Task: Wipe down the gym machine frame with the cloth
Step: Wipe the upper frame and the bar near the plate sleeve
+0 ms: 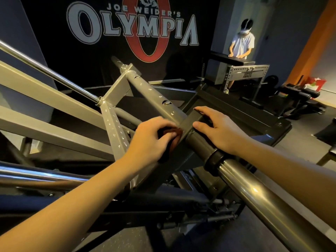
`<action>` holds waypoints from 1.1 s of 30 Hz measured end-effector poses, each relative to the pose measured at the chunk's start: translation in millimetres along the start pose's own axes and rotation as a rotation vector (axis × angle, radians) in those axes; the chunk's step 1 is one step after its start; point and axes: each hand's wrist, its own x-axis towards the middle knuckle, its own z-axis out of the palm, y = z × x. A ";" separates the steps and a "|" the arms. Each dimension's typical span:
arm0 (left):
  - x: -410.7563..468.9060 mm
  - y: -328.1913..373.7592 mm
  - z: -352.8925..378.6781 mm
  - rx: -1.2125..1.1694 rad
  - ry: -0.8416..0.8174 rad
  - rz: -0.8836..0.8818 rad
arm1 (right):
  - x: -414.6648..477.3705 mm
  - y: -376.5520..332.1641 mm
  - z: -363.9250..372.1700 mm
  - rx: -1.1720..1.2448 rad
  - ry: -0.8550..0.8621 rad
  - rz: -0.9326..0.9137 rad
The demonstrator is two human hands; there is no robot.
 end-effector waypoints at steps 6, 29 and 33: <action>-23.0 0.7 0.6 -0.041 -0.008 -0.008 | -1.0 -0.9 0.1 -0.013 -0.009 -0.001; 32.4 22.8 30.4 -0.107 0.138 -0.070 | -2.1 -1.4 0.3 0.069 0.003 0.012; 5.7 13.3 23.3 -0.125 0.120 -0.062 | -1.3 2.1 -1.6 0.119 -0.014 0.030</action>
